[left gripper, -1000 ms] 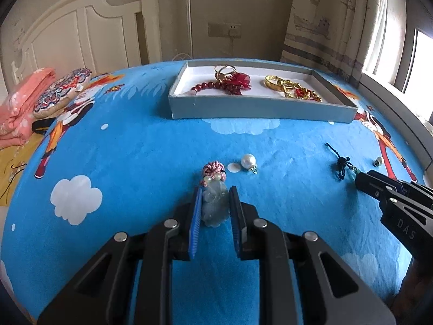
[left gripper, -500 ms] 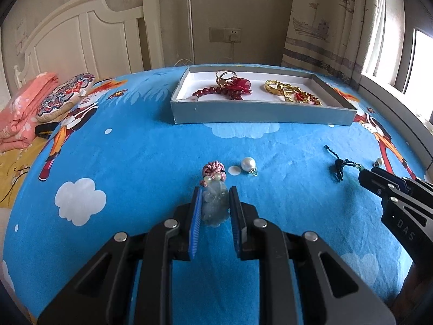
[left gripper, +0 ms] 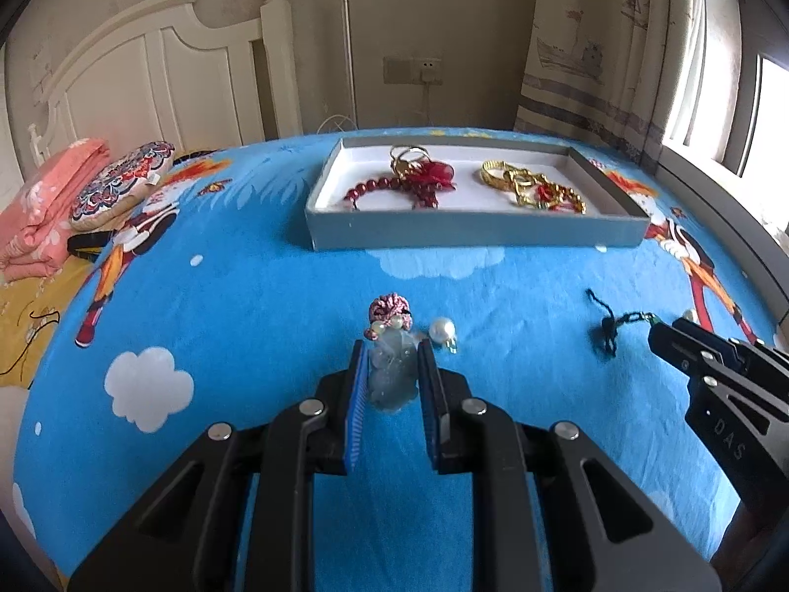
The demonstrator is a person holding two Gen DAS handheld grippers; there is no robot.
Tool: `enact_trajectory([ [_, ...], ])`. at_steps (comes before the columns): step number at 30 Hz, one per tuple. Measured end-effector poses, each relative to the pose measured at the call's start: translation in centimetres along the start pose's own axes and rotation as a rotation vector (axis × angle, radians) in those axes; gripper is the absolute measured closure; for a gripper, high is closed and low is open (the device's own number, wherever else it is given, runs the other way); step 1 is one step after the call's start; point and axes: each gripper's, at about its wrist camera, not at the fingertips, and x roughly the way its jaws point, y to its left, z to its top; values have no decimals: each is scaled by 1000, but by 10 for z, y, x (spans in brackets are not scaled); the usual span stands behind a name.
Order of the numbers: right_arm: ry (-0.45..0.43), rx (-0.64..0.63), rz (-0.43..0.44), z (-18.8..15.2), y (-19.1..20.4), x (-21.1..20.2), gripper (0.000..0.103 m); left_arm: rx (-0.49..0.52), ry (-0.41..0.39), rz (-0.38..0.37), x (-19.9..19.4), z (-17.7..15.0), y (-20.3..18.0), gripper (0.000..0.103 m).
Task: Organize jewelry
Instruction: 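Carry the jade charm and green pendant into the tray and open both tools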
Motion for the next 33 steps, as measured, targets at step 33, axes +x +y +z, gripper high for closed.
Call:
enact_trajectory([
  [33,-106,45,-12,65,-11,-14,81,31,-84,-17,5,67,-12,83],
])
